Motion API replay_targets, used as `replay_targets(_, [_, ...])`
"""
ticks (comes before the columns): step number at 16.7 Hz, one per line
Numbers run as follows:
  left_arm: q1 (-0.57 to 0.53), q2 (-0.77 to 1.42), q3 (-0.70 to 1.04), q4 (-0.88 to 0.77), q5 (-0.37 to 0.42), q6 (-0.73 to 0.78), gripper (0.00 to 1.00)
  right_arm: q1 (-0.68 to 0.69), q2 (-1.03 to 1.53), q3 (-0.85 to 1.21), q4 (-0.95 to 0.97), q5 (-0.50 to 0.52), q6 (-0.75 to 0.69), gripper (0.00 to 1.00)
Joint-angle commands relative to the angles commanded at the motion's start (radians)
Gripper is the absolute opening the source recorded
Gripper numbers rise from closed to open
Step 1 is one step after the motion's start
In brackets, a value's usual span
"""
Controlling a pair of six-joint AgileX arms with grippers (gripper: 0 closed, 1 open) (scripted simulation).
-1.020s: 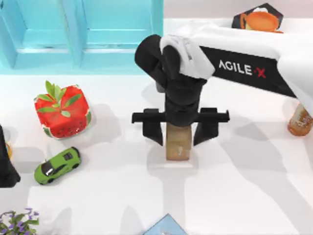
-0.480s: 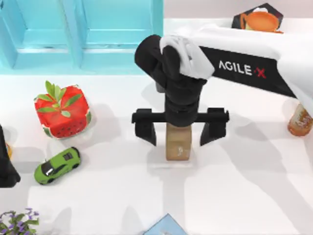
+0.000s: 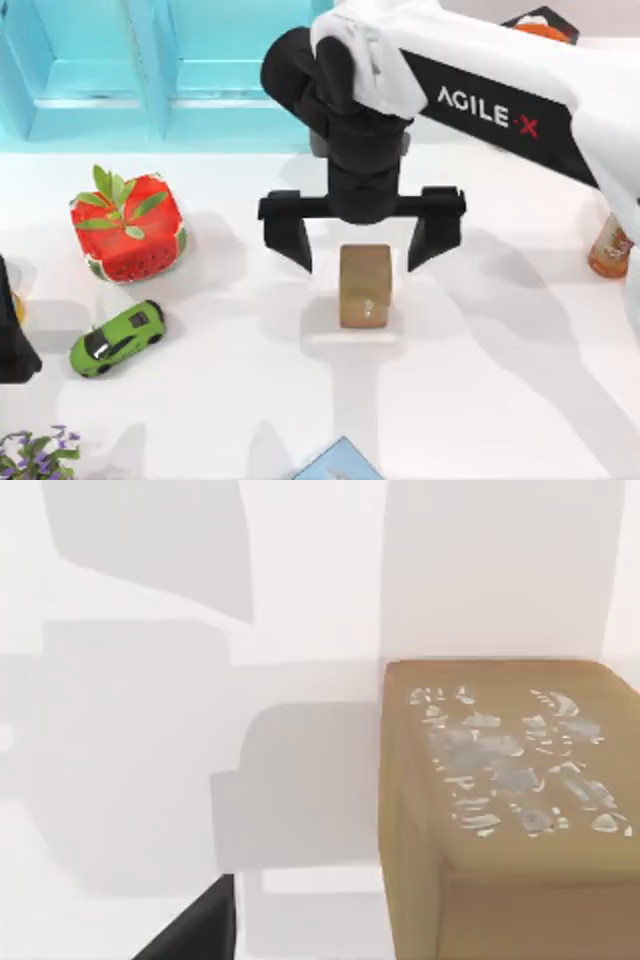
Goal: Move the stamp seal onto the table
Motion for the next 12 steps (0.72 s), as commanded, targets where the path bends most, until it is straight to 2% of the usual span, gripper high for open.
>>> replay_targets(6, [0.000, 0.000, 0.000, 0.000, 0.000, 0.000, 1.00, -0.003, 0.057, 0.451, -0.356, 0.001, -0.003, 1.00])
replay_targets(9, [0.000, 0.000, 0.000, 0.000, 0.000, 0.000, 1.00, -0.007, 0.069, 0.567, -0.468, 0.001, -0.006, 1.00])
replay_targets(12, [0.000, 0.000, 0.000, 0.000, 0.000, 0.000, 1.00, -0.008, 0.070, 0.591, -0.492, 0.001, -0.007, 1.00])
